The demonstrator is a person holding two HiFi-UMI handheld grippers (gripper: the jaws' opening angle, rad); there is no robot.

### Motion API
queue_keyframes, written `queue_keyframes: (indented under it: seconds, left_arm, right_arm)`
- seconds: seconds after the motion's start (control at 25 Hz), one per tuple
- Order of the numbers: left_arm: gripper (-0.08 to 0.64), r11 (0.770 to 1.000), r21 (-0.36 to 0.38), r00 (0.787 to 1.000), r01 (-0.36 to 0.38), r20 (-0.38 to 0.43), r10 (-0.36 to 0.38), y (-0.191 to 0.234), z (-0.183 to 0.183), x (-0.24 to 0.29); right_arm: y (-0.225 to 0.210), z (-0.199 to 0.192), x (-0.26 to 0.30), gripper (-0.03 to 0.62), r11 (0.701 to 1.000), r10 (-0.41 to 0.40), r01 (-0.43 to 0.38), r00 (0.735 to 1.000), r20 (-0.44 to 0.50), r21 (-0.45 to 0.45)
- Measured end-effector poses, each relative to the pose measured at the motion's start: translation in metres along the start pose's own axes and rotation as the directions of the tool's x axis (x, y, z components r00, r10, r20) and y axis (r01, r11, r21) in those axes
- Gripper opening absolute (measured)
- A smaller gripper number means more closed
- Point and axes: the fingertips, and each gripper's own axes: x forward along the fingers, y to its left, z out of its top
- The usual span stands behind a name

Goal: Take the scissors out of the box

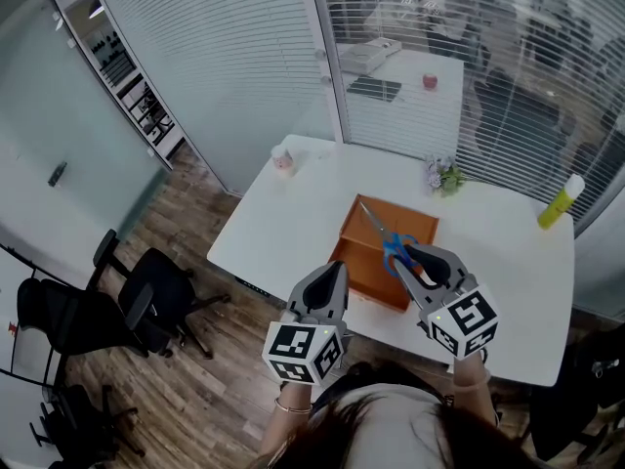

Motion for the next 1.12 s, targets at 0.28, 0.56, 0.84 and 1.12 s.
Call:
queue_keyframes:
  seconds: [0.28, 0.56, 0.84, 1.12]
  left_arm:
    - [0.02, 1.0, 0.002, 1.0, 0.013, -0.004, -0.013, 0.0003, -0.0006, 0.0075]
    - [0.02, 1.0, -0.003, 1.0, 0.013, -0.01, -0.013, 0.0018, -0.0032, 0.0078]
    - [0.02, 1.0, -0.008, 1.0, 0.019, -0.014, -0.019, 0.0046, -0.0034, 0.008]
    - [0.02, 1.0, -0.008, 0.999, 0.027, -0.025, -0.027, 0.0035, -0.0061, 0.009]
  right_arm:
    - [-0.0035, -0.0003, 0.0031, 0.109, 1.0, -0.003, 0.003, 1.0, -0.002, 0.003]
    - [-0.0018, -0.0003, 0.0028, 0.109, 1.0, 0.001, -0.001, 1.0, -0.004, 0.002]
    - [-0.0009, -0.0009, 0.0049, 0.109, 1.0, 0.0, 0.0, 1.0, -0.012, 0.002]
    - [-0.0015, -0.0053, 0.0027, 0.109, 1.0, -0.013, 0.013, 1.0, -0.022, 0.007]
